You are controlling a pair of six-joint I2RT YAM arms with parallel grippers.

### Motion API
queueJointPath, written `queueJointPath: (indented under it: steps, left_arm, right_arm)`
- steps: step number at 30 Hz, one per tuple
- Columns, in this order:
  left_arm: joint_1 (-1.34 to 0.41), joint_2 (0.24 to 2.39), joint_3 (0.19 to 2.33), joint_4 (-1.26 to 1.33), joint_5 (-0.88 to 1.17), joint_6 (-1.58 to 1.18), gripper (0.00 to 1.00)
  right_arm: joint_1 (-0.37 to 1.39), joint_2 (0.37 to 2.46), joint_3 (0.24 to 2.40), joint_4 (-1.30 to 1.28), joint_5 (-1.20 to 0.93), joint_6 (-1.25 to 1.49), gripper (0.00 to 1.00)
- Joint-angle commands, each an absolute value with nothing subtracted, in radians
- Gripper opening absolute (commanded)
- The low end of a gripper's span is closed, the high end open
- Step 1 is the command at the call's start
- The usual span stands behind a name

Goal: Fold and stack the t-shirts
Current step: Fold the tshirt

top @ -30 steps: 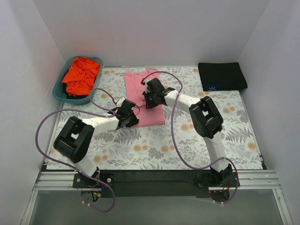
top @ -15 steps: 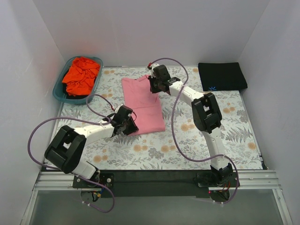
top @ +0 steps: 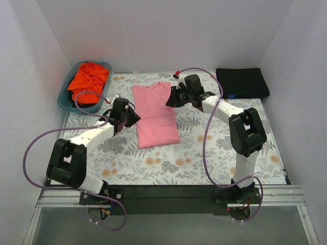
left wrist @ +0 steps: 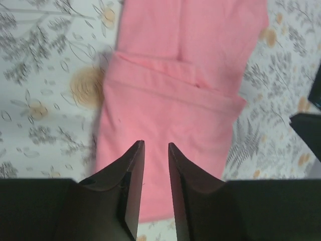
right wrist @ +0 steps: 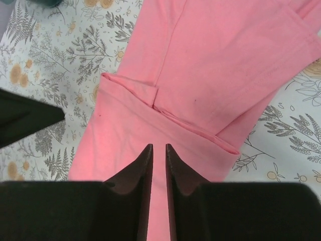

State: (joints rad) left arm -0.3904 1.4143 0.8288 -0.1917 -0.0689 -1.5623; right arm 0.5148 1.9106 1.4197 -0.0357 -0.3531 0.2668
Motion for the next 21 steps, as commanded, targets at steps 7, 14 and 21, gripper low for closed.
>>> queueJointPath:
  steps: [7,14,21]
  left_arm:
    - [-0.292,1.756,0.986,-0.038,-0.02,-1.496,0.11]
    - [-0.246,1.832,0.97,-0.032,-0.026,-1.522,0.07]
    - [-0.236,1.686,0.913,-0.098,-0.04,-1.503,0.15]
  right_arm:
    - [0.453,2.084,1.433,0.109,-0.531,0.354,0.17]
    - [0.373,2.226,1.442,0.13,-0.561,0.371,0.11]
    - [0.322,2.114,1.388,0.135,-0.62,0.344,0.13]
